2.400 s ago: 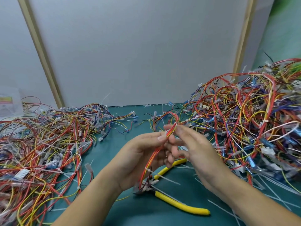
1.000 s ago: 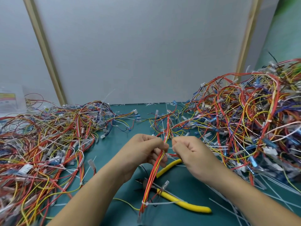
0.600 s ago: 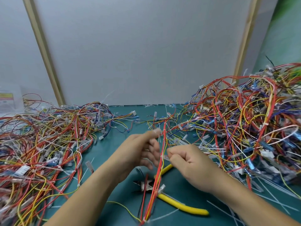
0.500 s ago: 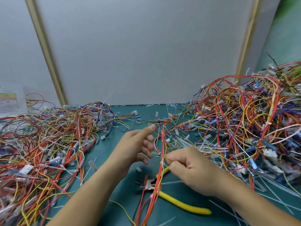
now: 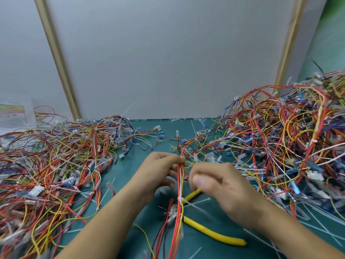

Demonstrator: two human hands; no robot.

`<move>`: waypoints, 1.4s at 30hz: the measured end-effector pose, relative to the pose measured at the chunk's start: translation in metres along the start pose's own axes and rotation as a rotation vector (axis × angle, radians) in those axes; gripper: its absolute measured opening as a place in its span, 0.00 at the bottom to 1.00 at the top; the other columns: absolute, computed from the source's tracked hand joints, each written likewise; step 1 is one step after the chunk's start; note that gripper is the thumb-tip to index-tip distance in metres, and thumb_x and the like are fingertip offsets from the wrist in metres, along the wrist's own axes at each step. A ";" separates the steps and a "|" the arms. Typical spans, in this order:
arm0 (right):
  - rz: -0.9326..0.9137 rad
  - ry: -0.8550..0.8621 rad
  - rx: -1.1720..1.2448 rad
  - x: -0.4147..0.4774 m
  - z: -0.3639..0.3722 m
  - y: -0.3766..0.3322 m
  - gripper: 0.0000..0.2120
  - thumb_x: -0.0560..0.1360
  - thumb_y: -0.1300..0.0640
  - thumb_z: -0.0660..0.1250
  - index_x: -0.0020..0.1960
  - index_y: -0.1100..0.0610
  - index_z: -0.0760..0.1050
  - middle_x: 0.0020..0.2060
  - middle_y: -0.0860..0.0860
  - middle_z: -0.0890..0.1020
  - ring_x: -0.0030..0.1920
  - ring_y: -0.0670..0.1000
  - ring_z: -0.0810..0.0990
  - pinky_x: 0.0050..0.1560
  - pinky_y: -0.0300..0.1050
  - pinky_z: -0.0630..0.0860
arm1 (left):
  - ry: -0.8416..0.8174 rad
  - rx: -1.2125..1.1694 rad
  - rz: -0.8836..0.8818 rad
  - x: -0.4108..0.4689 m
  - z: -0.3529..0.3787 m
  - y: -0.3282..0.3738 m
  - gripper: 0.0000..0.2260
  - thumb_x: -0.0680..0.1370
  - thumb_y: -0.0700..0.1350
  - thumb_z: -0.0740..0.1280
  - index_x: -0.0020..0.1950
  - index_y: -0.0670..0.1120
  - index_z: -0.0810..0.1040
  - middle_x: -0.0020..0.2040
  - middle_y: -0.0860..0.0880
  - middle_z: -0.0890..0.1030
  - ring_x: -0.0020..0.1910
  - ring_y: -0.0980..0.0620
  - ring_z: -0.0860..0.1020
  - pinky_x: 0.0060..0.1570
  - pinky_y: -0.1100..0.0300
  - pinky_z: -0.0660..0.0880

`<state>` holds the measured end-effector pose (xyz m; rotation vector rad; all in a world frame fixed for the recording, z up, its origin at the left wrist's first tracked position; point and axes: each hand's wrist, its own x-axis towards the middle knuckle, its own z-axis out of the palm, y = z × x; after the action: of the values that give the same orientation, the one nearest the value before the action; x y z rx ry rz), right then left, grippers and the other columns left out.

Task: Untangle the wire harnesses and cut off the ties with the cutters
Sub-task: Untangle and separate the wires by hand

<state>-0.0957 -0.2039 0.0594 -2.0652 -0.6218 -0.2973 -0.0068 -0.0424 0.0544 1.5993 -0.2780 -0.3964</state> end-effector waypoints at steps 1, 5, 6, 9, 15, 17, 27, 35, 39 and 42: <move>0.002 0.129 0.035 0.000 0.000 0.001 0.16 0.77 0.45 0.57 0.38 0.52 0.75 0.27 0.44 0.67 0.30 0.42 0.65 0.33 0.39 0.62 | -0.006 0.003 0.030 -0.001 0.000 0.000 0.15 0.78 0.40 0.67 0.31 0.45 0.83 0.28 0.49 0.75 0.24 0.55 0.73 0.22 0.64 0.68; -0.022 0.522 -0.057 0.004 -0.002 0.006 0.17 0.82 0.48 0.55 0.43 0.53 0.78 0.31 0.45 0.73 0.33 0.46 0.71 0.35 0.42 0.66 | -0.065 0.066 0.149 -0.005 0.004 0.000 0.13 0.79 0.40 0.68 0.34 0.44 0.81 0.30 0.48 0.77 0.26 0.56 0.73 0.23 0.63 0.69; -0.030 0.592 -0.108 0.005 -0.004 0.007 0.15 0.82 0.51 0.56 0.44 0.53 0.78 0.35 0.45 0.76 0.37 0.47 0.75 0.38 0.41 0.68 | -0.074 0.084 0.172 -0.006 0.006 -0.001 0.12 0.79 0.40 0.68 0.36 0.42 0.81 0.31 0.47 0.79 0.26 0.56 0.73 0.24 0.63 0.69; -0.027 0.680 -0.193 0.007 -0.012 0.006 0.11 0.81 0.54 0.59 0.46 0.52 0.79 0.41 0.49 0.76 0.43 0.49 0.76 0.43 0.39 0.71 | -0.075 0.137 0.227 -0.007 0.008 -0.003 0.10 0.78 0.39 0.68 0.38 0.40 0.81 0.32 0.45 0.77 0.27 0.55 0.73 0.24 0.62 0.69; 0.160 0.347 -0.242 0.007 -0.003 0.009 0.05 0.75 0.59 0.72 0.45 0.49 0.81 0.36 0.44 0.81 0.39 0.44 0.78 0.38 0.33 0.70 | -0.072 0.115 0.304 -0.007 0.008 -0.002 0.10 0.79 0.40 0.68 0.38 0.42 0.80 0.29 0.47 0.75 0.27 0.54 0.71 0.25 0.63 0.68; 0.206 0.332 -0.206 0.006 -0.004 0.012 0.04 0.75 0.58 0.72 0.44 0.50 0.81 0.35 0.42 0.81 0.38 0.41 0.79 0.37 0.30 0.69 | -0.059 0.122 0.321 -0.008 0.007 -0.002 0.10 0.80 0.40 0.67 0.38 0.42 0.81 0.28 0.49 0.74 0.26 0.55 0.71 0.26 0.63 0.68; 0.248 0.216 -0.258 0.006 -0.009 0.017 0.08 0.78 0.52 0.68 0.40 0.49 0.75 0.35 0.45 0.79 0.35 0.45 0.75 0.35 0.39 0.69 | -0.110 0.155 0.287 -0.007 0.007 -0.003 0.10 0.81 0.41 0.65 0.41 0.39 0.80 0.30 0.48 0.74 0.26 0.56 0.72 0.27 0.63 0.70; 0.203 0.125 -0.375 0.005 -0.004 0.025 0.07 0.79 0.54 0.65 0.42 0.49 0.70 0.32 0.46 0.73 0.35 0.45 0.71 0.34 0.39 0.64 | -0.139 0.159 0.070 -0.002 0.001 -0.006 0.09 0.75 0.45 0.72 0.37 0.44 0.81 0.30 0.49 0.77 0.28 0.53 0.74 0.27 0.63 0.70; 0.143 0.144 -0.459 0.006 -0.003 0.025 0.08 0.78 0.54 0.66 0.42 0.48 0.69 0.37 0.43 0.72 0.42 0.44 0.71 0.41 0.39 0.67 | -0.138 0.168 0.017 -0.003 0.002 -0.003 0.07 0.67 0.48 0.73 0.37 0.44 0.82 0.28 0.50 0.75 0.26 0.55 0.72 0.26 0.63 0.66; 0.113 0.153 -0.558 0.006 -0.003 0.024 0.08 0.78 0.52 0.65 0.42 0.46 0.68 0.37 0.40 0.71 0.44 0.44 0.69 0.46 0.43 0.67 | -0.128 0.201 0.062 -0.005 0.004 -0.003 0.07 0.67 0.47 0.71 0.30 0.48 0.78 0.27 0.51 0.74 0.26 0.55 0.70 0.28 0.62 0.64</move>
<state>-0.0777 -0.2147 0.0461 -2.5654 -0.3472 -0.6106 -0.0135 -0.0441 0.0512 1.7594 -0.4771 -0.4345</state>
